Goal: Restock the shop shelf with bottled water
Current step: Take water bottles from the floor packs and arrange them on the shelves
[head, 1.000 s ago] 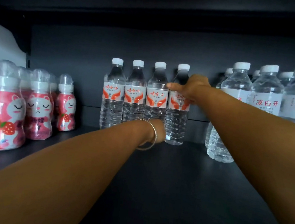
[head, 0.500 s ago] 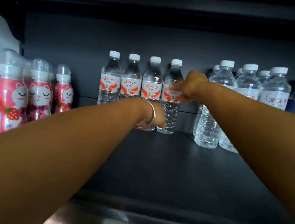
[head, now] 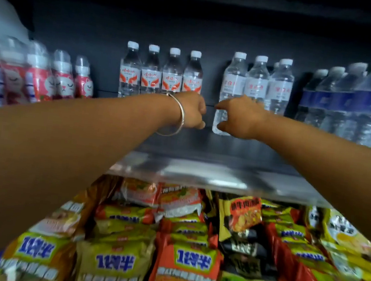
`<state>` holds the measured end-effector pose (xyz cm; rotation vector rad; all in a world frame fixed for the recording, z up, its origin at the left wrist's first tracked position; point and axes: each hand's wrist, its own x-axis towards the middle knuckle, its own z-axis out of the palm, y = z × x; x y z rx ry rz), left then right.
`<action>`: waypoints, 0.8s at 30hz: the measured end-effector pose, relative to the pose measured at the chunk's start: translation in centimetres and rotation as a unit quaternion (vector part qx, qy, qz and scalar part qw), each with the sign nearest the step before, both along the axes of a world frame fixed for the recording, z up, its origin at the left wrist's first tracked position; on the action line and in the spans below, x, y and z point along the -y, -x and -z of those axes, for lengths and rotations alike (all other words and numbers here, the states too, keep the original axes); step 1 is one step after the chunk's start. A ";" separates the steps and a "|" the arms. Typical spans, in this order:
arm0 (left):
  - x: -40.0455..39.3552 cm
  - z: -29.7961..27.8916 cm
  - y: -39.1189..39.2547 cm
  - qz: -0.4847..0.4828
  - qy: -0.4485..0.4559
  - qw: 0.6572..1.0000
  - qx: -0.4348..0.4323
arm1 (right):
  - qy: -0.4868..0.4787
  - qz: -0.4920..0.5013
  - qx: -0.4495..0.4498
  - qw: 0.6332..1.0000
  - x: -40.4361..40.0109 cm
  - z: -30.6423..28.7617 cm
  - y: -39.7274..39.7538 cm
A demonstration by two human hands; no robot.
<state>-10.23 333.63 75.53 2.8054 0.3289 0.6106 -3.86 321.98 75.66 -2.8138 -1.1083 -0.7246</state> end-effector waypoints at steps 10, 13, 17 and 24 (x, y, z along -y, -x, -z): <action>13.0 10.5 8.2 0.093 -0.014 0.995 0.028 | 0.007 -0.024 0.008 1.000 15.0 11.6 8.7; 15.6 16.8 8.8 0.095 -0.012 0.995 -0.038 | 0.029 -0.030 -0.045 0.998 18.0 17.8 9.3; 17.6 26.4 7.8 0.102 0.028 0.987 -0.124 | 0.050 -0.039 -0.117 0.991 20.3 27.4 8.9; 18.6 45.9 7.1 0.117 0.098 0.960 -0.233 | 0.085 -0.039 -0.240 0.966 20.8 46.2 8.2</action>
